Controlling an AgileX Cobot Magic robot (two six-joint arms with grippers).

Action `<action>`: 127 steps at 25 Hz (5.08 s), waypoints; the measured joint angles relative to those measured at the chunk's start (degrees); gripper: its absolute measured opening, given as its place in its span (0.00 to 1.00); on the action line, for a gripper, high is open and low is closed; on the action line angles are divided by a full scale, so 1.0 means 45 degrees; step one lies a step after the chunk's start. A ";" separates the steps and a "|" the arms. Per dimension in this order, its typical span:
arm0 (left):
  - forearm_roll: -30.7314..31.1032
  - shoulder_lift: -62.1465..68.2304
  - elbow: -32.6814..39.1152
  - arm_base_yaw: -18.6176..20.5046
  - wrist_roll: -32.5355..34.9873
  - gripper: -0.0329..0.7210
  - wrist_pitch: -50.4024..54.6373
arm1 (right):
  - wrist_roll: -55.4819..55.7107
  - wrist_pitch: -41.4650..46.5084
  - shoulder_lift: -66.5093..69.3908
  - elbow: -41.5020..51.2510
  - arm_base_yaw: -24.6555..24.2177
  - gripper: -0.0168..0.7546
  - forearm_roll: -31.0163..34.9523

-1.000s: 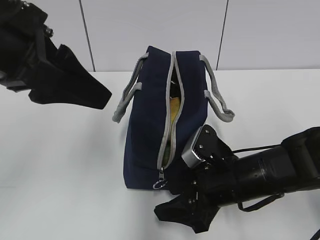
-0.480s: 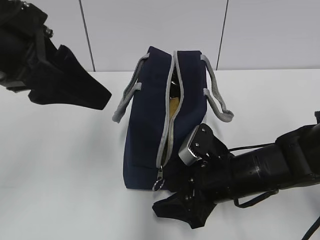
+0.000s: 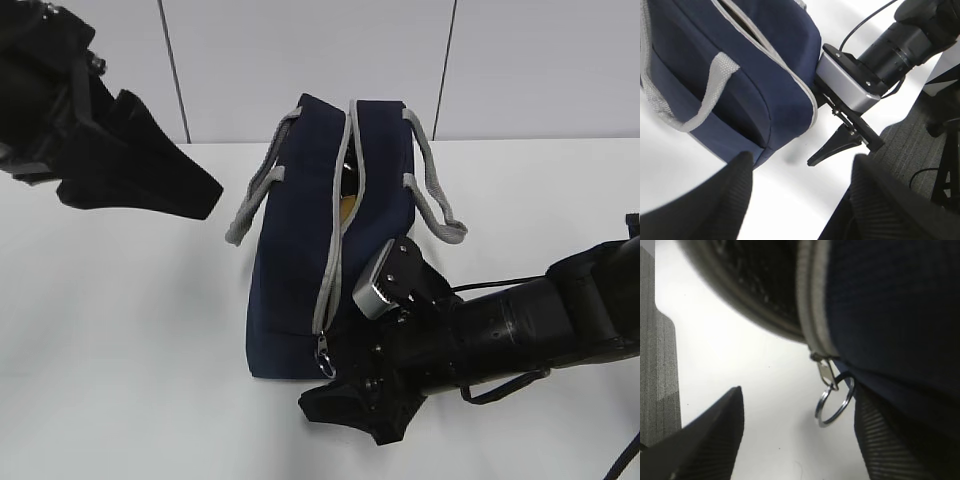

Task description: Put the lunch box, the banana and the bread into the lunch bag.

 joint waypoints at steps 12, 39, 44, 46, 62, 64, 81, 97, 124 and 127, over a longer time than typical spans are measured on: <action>0.0000 0.0000 0.0000 0.0000 0.0000 0.61 0.0000 | -0.0020 -0.0022 0.0394 -0.0360 0.0000 0.41 0.0000; 0.0000 0.0000 0.0000 0.0000 0.0000 0.61 0.0163 | 0.0763 -0.0374 0.0596 -0.0360 0.0000 0.00 0.0000; 0.0000 0.0000 0.0000 0.0000 0.0000 0.61 0.0202 | 0.2491 -0.0374 0.0561 -0.0360 0.0000 0.00 -0.0355; 0.0000 0.0000 0.0000 0.0000 0.0000 0.61 0.0217 | 0.3446 -0.0533 0.0363 -0.0360 0.0000 0.00 -0.0993; 0.0000 0.0000 0.0000 0.0000 0.0000 0.59 0.0262 | 0.8482 -0.1135 -0.2847 -0.0360 0.0000 0.00 -0.5055; 0.0000 0.0000 0.0000 0.0000 0.0000 0.59 0.0289 | 0.8574 -0.1216 -0.3389 -0.0389 0.0000 0.00 -0.5126; -0.0010 0.0000 0.0000 0.0000 0.0000 0.59 0.0229 | 1.0479 -0.1650 -0.4197 -0.3333 0.0000 0.00 -0.7357; 0.0496 0.0000 0.0000 0.0000 -0.0192 0.59 -0.0002 | 1.0875 -0.2465 -0.4466 -0.4990 0.0000 0.00 -0.8107; -0.0893 0.0000 0.5690 0.0000 0.1711 0.62 -0.6713 | 1.1660 -0.1583 -0.4466 -0.5537 0.0000 0.00 -0.8683; -0.0922 0.0000 0.5688 0.0000 0.1760 0.61 -0.6959 | 1.1872 -0.1533 -0.4466 -0.5537 0.0000 0.00 -0.8714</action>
